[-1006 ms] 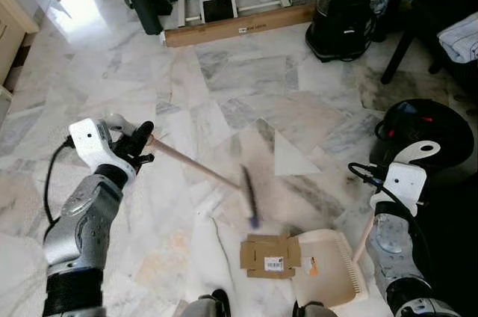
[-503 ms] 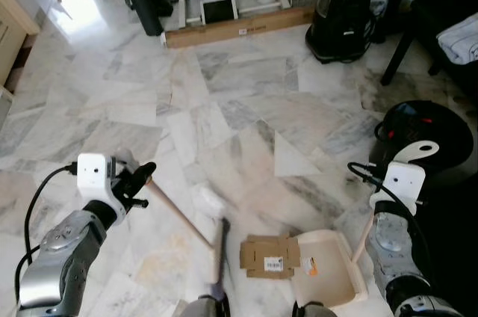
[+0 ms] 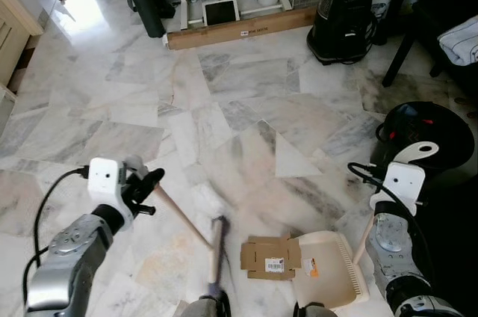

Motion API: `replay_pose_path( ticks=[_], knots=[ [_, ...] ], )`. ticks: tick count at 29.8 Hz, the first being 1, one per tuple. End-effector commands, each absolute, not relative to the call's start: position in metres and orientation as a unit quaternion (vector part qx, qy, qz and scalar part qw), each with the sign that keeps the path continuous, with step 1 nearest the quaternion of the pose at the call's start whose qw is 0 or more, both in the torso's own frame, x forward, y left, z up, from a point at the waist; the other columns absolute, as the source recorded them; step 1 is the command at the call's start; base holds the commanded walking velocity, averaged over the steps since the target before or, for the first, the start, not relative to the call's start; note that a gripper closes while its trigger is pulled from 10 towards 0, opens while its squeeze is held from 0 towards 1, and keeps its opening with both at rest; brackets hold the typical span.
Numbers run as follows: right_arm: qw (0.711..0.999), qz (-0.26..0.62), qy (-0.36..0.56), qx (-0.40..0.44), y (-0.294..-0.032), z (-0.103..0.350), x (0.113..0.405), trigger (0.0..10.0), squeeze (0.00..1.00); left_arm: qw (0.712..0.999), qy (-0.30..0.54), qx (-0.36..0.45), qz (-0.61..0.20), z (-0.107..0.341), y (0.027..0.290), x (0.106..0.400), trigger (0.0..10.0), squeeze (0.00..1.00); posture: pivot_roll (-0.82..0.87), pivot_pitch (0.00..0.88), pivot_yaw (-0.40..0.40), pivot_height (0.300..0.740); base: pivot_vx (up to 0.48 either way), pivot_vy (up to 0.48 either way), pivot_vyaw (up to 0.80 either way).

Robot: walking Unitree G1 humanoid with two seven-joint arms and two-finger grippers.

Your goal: Sweep floor

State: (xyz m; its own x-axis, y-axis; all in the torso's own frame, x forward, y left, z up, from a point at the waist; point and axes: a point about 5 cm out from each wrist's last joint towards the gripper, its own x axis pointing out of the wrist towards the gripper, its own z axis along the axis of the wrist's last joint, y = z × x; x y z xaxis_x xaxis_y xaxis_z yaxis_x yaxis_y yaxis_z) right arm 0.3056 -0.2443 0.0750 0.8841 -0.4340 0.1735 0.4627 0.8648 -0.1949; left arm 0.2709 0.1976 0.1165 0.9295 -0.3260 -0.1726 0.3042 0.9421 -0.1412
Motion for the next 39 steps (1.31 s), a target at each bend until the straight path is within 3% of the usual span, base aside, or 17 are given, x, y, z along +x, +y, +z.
replay_pose_path(
  ticks=[1,13,18,26,39],
  knots=[
    [0.966,-0.226,-0.008,-0.127,-0.245,0.053,0.293,10.0,0.00,0.975,0.137,-0.059,-0.166,0.102,0.199,0.266,10.0,0.00,0.13,0.214,0.139,0.740,0.000,0.000,0.00],
    [0.965,-0.227,-0.008,-0.127,-0.245,0.052,0.292,10.0,0.00,0.965,0.186,-0.035,-0.183,0.088,0.206,0.253,10.0,0.00,0.12,0.195,0.143,0.740,0.000,0.000,0.00],
    [0.966,-0.228,-0.007,-0.125,-0.245,0.054,0.295,10.0,0.00,0.975,0.163,0.004,-0.154,0.100,0.224,0.255,10.0,0.00,0.13,0.199,0.144,0.740,0.000,0.000,0.00],
    [0.966,-0.227,-0.004,-0.122,-0.242,0.054,0.297,10.0,0.00,0.972,0.158,0.038,-0.167,0.110,0.227,0.257,10.0,0.00,0.14,0.202,0.144,0.740,0.000,0.000,0.00],
    [0.966,-0.230,0.000,-0.119,-0.242,0.054,0.299,10.0,0.00,0.930,0.241,0.006,-0.277,0.100,0.214,0.250,10.0,0.00,0.15,0.209,0.148,0.740,0.000,0.000,0.00]
  ],
)
